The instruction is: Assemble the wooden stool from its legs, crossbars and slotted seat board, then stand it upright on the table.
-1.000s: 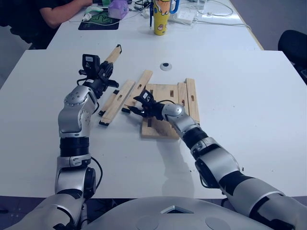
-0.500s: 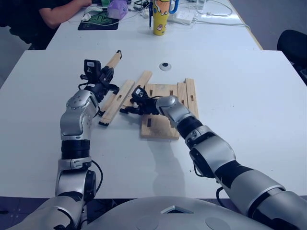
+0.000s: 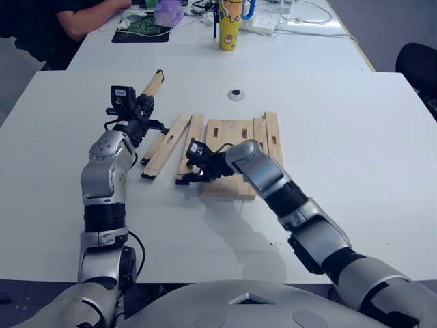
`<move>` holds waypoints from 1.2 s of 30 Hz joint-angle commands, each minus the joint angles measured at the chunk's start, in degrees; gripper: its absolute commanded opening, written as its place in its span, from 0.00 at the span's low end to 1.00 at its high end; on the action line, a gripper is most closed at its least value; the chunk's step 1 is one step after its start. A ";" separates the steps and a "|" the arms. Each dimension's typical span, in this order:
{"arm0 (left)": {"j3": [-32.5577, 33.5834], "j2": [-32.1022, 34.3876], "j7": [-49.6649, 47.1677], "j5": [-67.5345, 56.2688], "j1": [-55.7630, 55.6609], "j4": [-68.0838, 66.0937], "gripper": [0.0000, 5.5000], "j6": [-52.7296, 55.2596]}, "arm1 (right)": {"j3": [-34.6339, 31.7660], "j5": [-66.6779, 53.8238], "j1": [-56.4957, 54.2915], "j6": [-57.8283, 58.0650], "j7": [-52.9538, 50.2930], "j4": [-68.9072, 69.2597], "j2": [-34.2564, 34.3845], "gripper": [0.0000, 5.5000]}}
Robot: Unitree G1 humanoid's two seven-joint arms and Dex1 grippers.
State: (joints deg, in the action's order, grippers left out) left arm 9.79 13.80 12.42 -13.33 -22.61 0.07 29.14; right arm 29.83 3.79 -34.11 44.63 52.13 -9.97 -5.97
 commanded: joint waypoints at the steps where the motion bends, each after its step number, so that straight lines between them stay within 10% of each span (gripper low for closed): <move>1: 0.60 -0.16 -1.17 -1.05 3.06 5.75 0.08 3.26 | 0.82 -3.40 12.02 18.19 -1.76 18.39 -5.26 0.46; 15: -3.58 12.44 16.41 -7.46 3.46 15.87 0.08 9.86 | -31.83 -13.20 0.65 -8.44 -19.00 20.75 0.86 0.41; 24: -7.23 13.67 23.74 -14.31 1.14 20.16 0.08 13.77 | -26.58 -4.74 -4.13 -33.06 -26.64 4.32 0.14 0.17; 36: -3.68 9.42 18.26 -19.60 -3.24 20.80 0.08 15.62 | -14.11 0.94 4.68 -26.95 -23.58 -0.26 -1.36 0.00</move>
State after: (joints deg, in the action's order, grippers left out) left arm 4.88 24.15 32.21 -31.85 -23.76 19.65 44.48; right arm 15.27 4.94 -30.18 16.47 28.80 -11.67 -7.91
